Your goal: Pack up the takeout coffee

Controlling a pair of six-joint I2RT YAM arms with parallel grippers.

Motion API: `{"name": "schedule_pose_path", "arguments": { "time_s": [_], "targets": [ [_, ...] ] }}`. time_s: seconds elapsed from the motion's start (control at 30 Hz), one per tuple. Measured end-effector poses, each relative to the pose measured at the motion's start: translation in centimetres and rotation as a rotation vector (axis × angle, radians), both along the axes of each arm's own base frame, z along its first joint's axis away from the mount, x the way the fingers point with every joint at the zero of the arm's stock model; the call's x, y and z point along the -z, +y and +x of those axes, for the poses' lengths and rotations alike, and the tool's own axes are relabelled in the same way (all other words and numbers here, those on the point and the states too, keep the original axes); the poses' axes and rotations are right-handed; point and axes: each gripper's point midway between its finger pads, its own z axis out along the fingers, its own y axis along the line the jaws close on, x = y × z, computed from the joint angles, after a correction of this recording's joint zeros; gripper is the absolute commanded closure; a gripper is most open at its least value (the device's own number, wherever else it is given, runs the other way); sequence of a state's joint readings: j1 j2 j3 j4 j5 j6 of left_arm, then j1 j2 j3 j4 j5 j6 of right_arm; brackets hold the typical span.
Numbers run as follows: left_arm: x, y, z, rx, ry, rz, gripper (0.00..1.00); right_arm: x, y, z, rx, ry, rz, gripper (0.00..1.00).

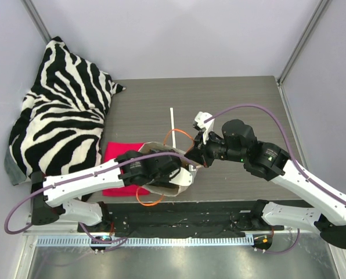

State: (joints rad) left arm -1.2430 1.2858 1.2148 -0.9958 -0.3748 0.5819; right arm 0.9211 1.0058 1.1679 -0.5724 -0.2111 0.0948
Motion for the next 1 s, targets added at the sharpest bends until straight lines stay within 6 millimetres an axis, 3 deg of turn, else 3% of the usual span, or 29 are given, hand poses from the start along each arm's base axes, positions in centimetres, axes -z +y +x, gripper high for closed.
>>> {"name": "schedule_pose_path", "arguments": {
  "time_s": [0.3,0.47,0.7,0.83,1.0],
  "targets": [
    [-1.1,1.9,0.3,0.045,-0.054,-0.01,0.85,-0.2,-0.1,-0.3,-0.048,-0.045,-0.011,0.99],
    [-2.0,1.5,0.3,0.064,-0.048,-0.057,0.85,-0.1,-0.1,-0.2,-0.061,-0.072,-0.024,0.99],
    [-5.0,0.2,-0.2,0.095,-0.046,-0.194,0.85,0.0,-0.2,0.0,-0.076,-0.108,-0.041,0.99],
    [-4.6,0.3,-0.4,0.107,-0.033,-0.183,0.85,0.0,-0.3,0.0,-0.093,-0.134,-0.051,0.99],
    [-2.7,1.0,-0.1,0.117,-0.034,-0.1,0.86,-0.1,-0.1,-0.5,-0.146,-0.159,-0.051,0.99]
  ]
}}
